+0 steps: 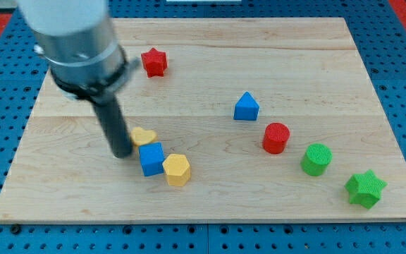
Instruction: Move the blue triangle closer to the blue cube
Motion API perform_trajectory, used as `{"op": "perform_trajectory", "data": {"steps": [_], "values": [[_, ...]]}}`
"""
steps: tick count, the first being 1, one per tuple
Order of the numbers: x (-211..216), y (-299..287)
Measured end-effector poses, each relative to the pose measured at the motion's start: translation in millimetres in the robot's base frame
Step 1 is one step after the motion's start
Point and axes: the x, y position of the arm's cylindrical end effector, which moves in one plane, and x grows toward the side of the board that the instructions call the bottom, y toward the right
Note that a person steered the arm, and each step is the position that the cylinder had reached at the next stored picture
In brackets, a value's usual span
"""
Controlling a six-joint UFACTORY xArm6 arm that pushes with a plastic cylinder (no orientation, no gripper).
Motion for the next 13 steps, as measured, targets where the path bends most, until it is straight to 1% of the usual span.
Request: {"op": "perform_trajectory", "data": {"steps": [1,2,3,4,6,7,8,9,10,11,12,13], "values": [[9,12],[-10,-22],[-66,-45],[-75,7],[-54,20],[-41,15],[-70,34],[-79,34],[-80,64],[-117,72],[-171,127],[-186,148]]}}
